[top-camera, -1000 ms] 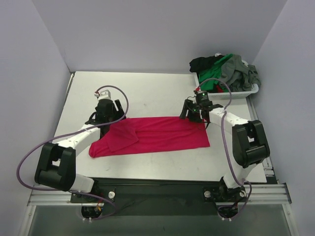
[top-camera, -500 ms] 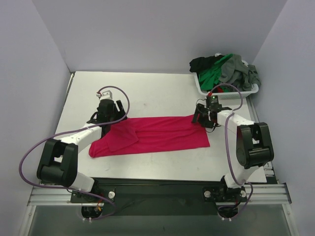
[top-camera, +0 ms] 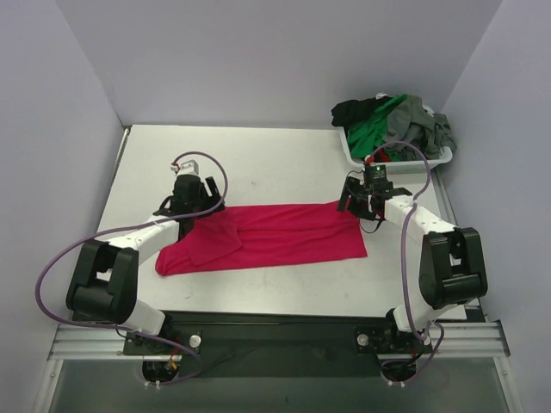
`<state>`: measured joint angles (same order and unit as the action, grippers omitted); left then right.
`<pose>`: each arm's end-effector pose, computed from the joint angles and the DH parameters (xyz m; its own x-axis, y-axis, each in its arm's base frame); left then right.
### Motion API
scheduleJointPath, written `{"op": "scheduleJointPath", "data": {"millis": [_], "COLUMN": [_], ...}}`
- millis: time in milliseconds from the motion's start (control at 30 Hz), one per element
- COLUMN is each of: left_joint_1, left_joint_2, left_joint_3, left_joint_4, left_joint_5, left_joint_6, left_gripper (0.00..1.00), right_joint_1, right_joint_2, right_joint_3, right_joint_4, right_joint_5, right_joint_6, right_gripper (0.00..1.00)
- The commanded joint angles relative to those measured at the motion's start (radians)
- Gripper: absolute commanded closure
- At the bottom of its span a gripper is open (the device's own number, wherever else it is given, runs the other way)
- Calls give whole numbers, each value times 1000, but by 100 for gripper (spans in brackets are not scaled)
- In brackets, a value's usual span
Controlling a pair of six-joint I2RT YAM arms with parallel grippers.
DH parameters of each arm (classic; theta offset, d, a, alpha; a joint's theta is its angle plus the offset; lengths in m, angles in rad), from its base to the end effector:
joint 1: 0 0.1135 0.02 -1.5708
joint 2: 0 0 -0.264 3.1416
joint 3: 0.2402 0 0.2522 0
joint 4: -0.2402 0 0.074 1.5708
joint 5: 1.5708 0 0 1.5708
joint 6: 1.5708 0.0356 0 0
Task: Fold and stack the t-shirts
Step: Rotate the tshirt 90 degrees
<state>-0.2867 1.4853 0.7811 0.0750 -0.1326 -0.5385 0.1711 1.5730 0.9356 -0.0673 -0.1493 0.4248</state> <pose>0.3000 -0.0835 0.1994 -0.5758 -0.3602 -0.7340 -0.1369 0.9275 -0.3478 0.3305 0.0625 0.2092 -0.6970 0.2932 -0.6544 0.0080 0.9157 0.4018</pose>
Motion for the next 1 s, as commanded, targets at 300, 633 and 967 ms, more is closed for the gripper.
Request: {"op": "scheduleJointPath", "data": {"millis": [300, 633, 967], "left_joint_1": [-39, -40, -42], "left_joint_2": [79, 234, 349], "left_joint_3": [-54, -10, 116], "left_joint_4": [91, 149, 138], "left_joint_5": [93, 88, 108], "left_joint_6": [-83, -94, -80], "left_gripper": [19, 19, 19], "right_joint_1": [54, 57, 93], "right_joint_2": [127, 145, 64], "right_joint_3": [35, -7, -104], "right_joint_4": [58, 18, -26], "right_joint_5": [-115, -29, 47], "right_joint_6": [-3, 37, 98], "right_gripper": [41, 41, 41]}}
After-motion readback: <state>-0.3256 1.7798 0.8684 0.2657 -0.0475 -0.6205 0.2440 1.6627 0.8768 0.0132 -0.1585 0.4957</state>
